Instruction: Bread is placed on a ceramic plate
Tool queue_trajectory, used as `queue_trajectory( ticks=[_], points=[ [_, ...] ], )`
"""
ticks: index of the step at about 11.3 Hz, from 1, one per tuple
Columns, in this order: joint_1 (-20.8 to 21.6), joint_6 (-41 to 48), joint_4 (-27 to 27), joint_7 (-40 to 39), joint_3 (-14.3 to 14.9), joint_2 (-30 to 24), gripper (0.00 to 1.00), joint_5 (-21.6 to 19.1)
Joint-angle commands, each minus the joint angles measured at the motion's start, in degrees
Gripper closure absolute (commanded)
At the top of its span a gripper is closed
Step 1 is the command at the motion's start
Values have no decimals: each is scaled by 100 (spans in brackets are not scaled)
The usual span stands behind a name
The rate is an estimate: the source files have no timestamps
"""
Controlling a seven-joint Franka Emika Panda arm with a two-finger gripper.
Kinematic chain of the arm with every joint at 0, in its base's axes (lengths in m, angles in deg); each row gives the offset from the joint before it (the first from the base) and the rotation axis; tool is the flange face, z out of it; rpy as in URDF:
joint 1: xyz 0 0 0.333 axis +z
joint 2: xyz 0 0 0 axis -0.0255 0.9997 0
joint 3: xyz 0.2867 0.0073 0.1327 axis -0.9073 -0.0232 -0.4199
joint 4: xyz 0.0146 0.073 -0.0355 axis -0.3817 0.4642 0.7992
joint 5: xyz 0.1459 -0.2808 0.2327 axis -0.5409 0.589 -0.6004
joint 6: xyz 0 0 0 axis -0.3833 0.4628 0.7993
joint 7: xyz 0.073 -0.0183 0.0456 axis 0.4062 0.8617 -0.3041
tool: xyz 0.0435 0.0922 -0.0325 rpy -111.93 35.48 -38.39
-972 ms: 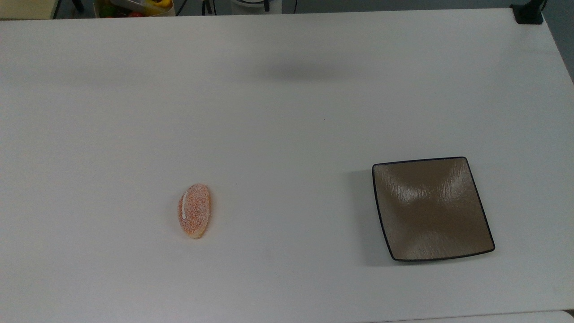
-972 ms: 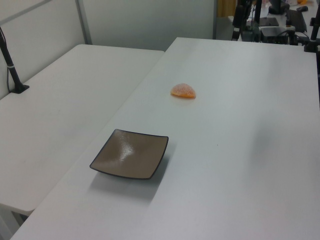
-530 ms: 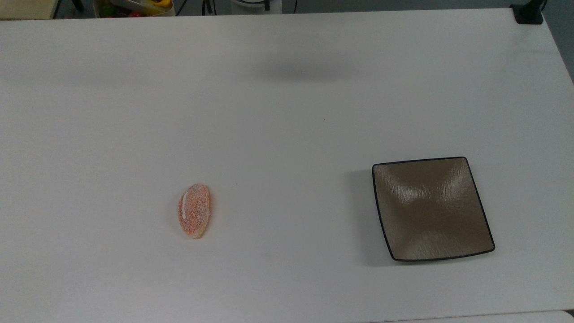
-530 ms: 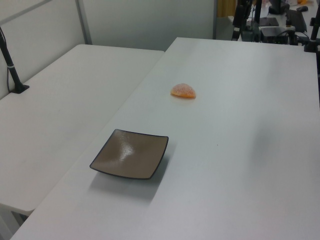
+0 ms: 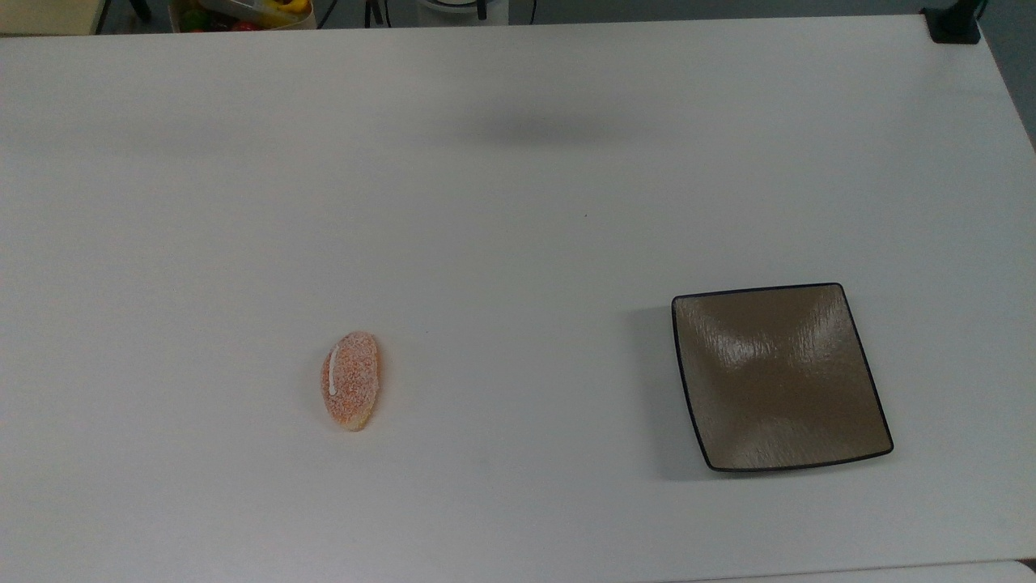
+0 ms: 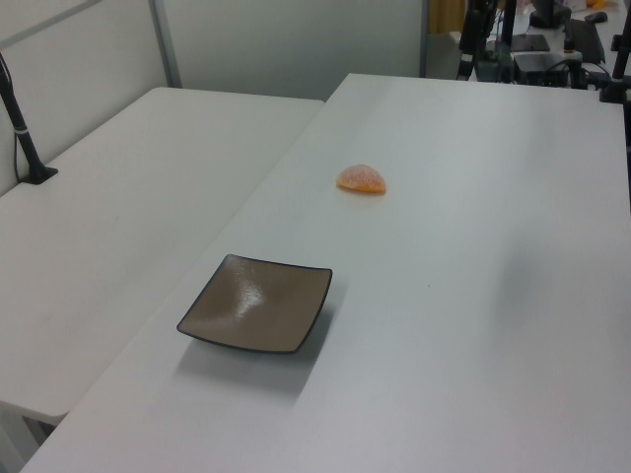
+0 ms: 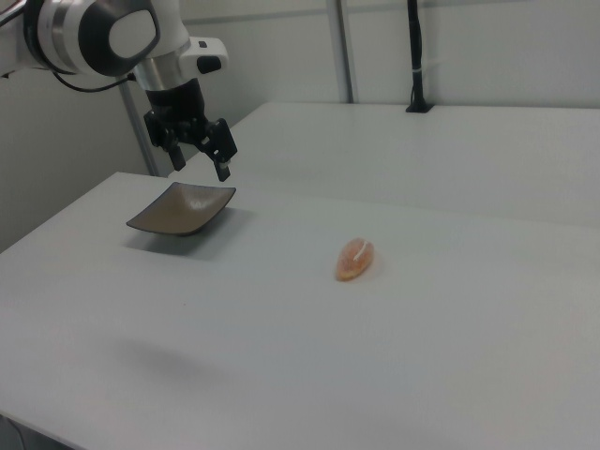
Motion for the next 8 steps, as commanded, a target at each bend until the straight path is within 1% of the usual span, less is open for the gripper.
queue_trajectory(
  ticks=[1, 5, 7, 8],
  points=[
    [96, -132, 129, -110, 111, -64, 0, -46],
    [122, -151, 68, -145, 111, 120, 0, -46],
    [123, -151, -247, -171, 111, 383, 0, -11],
    [114, -177, -388, -171, 119, 550, 0, 68]
  ],
)
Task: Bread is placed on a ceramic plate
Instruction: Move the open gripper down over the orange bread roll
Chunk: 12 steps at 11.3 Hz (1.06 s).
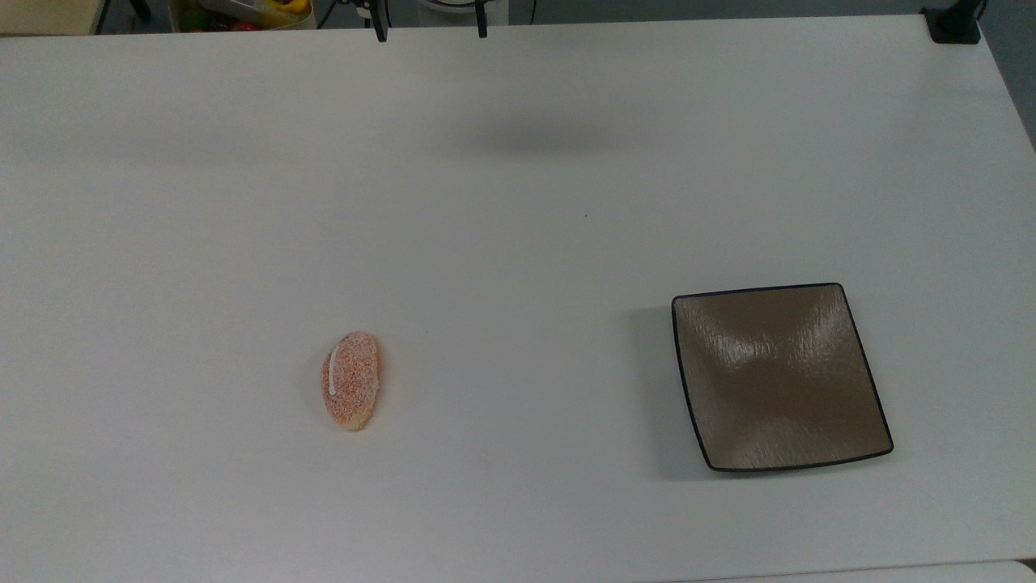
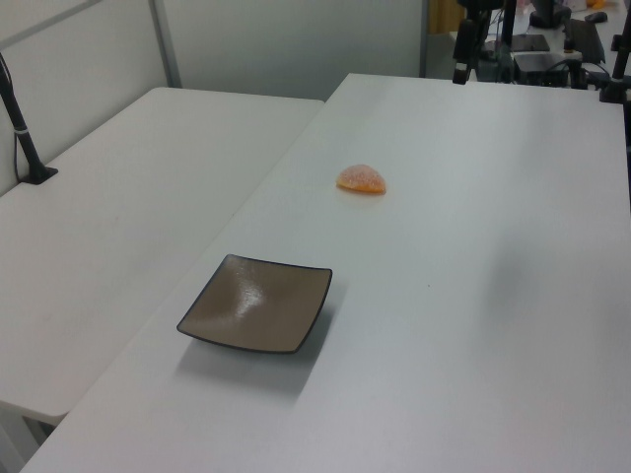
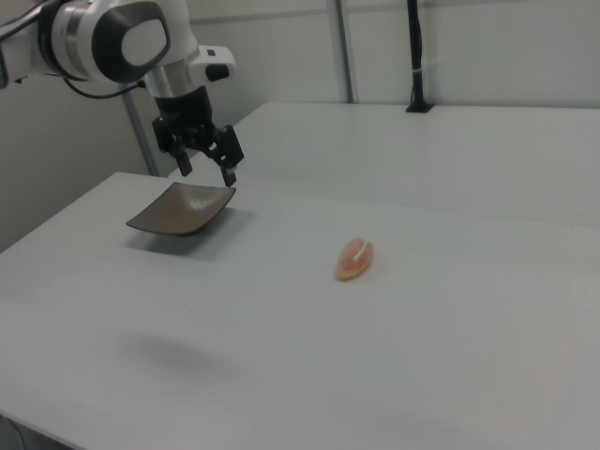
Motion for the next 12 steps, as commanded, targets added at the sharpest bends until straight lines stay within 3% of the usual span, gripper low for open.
queue_trajectory(
  ticks=[1, 5, 12],
  points=[
    [97, -328, -481, -147, 125, 511, 0, 190],
    [62, -1180, -1211, -147, 405, 1398, 0, 200],
    [-17, -3352, -1177, -147, 530, 2682, 0, 217]
  ],
)
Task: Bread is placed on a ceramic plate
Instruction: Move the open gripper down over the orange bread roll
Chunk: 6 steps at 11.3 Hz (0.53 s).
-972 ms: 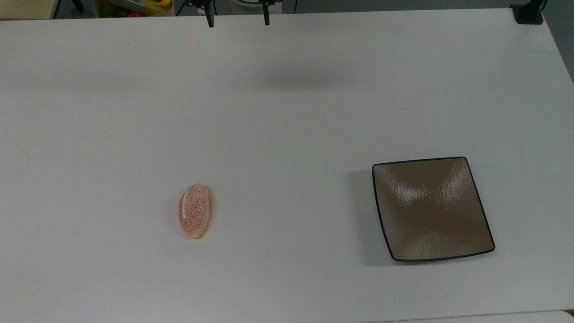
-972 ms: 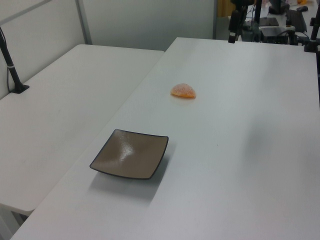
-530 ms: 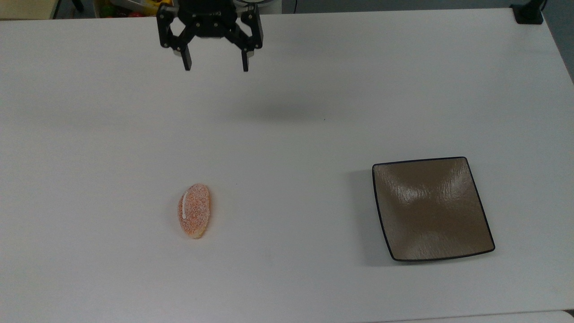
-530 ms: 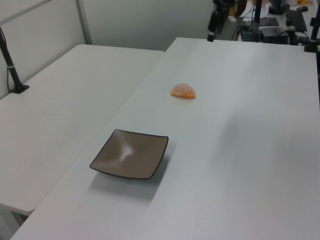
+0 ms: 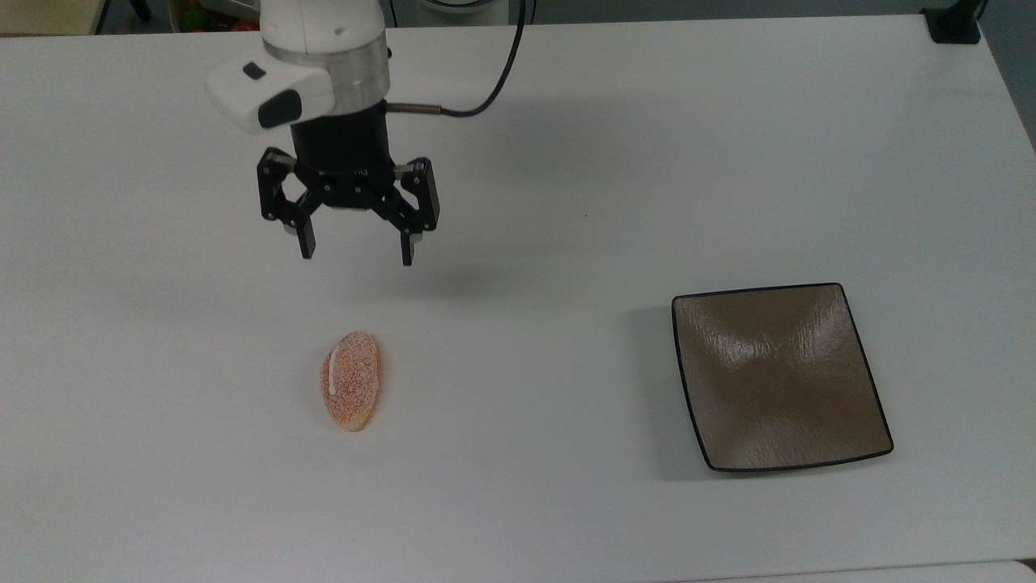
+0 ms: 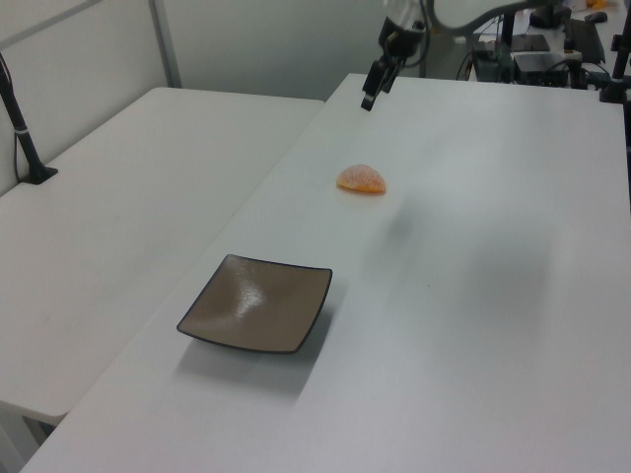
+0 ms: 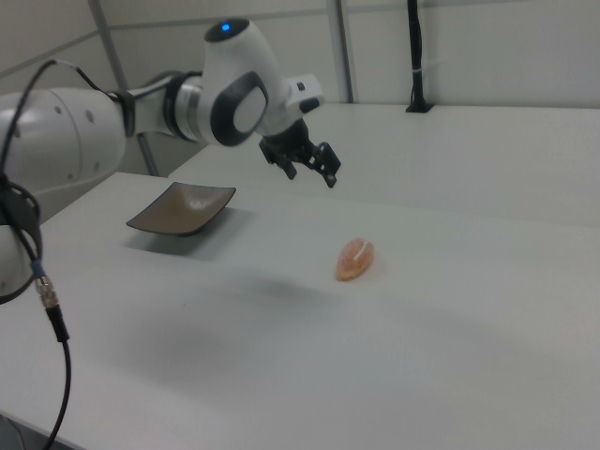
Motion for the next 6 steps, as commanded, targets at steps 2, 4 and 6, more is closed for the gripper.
queue_trajectory(
  ticks=[2, 4, 6],
  points=[
    [-45, -833, -137, -82, 68, 758, 0, 196],
    [-63, -1010, -110, -82, 68, 1005, 0, 442],
    [-133, -1212, -110, -82, 68, 1233, 0, 452]
  ],
)
